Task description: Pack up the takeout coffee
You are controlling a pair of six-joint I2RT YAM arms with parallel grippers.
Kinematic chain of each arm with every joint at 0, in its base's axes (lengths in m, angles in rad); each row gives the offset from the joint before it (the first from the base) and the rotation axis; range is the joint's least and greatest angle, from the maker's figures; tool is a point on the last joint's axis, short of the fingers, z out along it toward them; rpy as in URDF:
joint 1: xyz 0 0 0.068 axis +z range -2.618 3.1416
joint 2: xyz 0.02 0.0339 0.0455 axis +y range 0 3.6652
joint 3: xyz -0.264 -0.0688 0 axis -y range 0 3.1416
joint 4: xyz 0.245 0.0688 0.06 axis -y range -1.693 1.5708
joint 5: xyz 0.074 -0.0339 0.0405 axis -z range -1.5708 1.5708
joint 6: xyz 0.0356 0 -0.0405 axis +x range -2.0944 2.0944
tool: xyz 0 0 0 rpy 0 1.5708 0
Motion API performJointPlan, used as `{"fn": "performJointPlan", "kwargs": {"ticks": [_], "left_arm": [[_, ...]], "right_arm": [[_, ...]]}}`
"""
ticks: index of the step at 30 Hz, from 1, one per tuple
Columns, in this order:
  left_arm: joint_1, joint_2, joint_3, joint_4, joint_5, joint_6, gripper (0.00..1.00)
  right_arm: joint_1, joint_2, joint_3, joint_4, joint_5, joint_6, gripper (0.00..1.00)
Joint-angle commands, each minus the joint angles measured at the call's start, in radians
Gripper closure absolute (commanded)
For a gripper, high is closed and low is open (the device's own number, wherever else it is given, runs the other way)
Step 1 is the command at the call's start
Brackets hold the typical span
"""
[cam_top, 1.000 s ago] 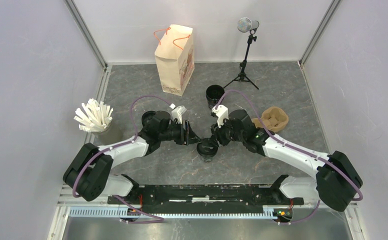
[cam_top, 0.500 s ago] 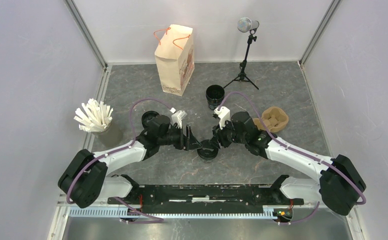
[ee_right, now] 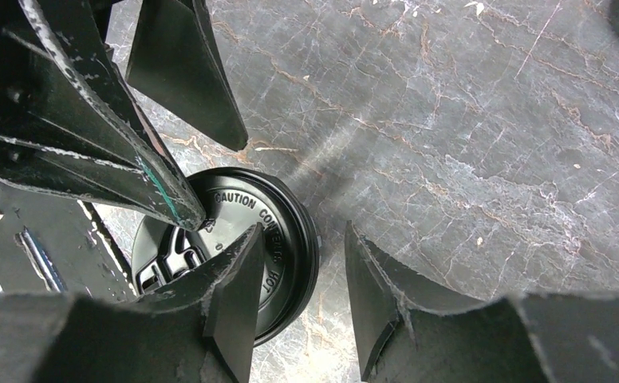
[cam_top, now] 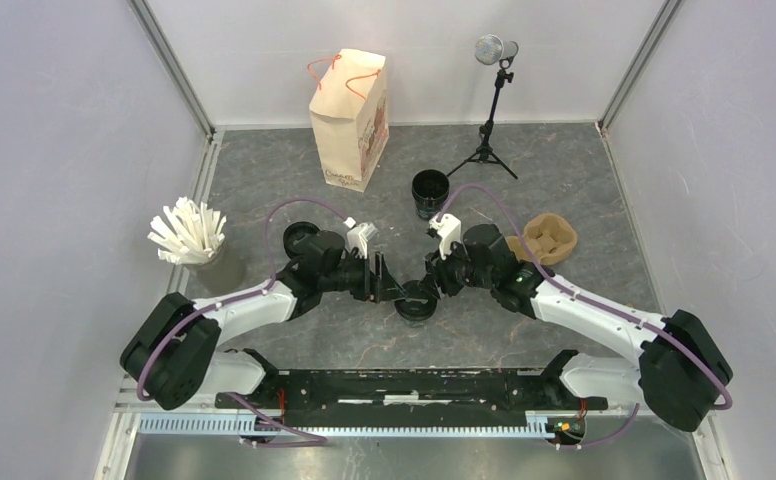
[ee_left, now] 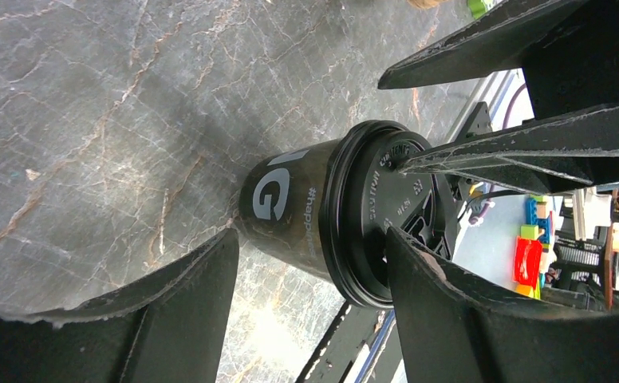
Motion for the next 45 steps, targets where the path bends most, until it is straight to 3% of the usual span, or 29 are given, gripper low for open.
{"fn": "performJointPlan", "kwargs": {"ticks": [1, 19, 25, 28, 32, 38, 45], "left_arm": [[-0.034, 0.036, 0.029, -0.069, -0.075, 0.002, 0.27], [-0.109, 0.089, 0.08, -0.163, -0.199, 0.036, 0.35], [-0.117, 0.091, 0.077, -0.162, -0.208, 0.034, 0.36], [-0.118, 0.09, 0.079, -0.162, -0.208, 0.035, 0.36], [-0.119, 0.09, 0.078, -0.162, -0.207, 0.036, 0.36], [-0.121, 0.091, 0.078, -0.161, -0.208, 0.036, 0.36], [-0.124, 0.097, 0.081, -0.155, -0.203, 0.034, 0.36]], "right_arm": [[-0.001, -0.011, -0.024, -0.036, 0.001, 0.012, 0.51], [-0.009, -0.095, -0.043, -0.038, 0.02, 0.061, 0.27], [-0.01, -0.17, -0.033, -0.068, 0.013, 0.084, 0.27], [-0.01, -0.193, -0.037, -0.061, -0.049, 0.09, 0.32], [-0.009, -0.192, -0.044, -0.035, -0.14, 0.137, 0.48], [0.008, -0.227, -0.075, 0.029, -0.193, 0.2, 0.53], [0.026, -0.159, -0.127, 0.181, -0.301, 0.256, 0.81]]}}
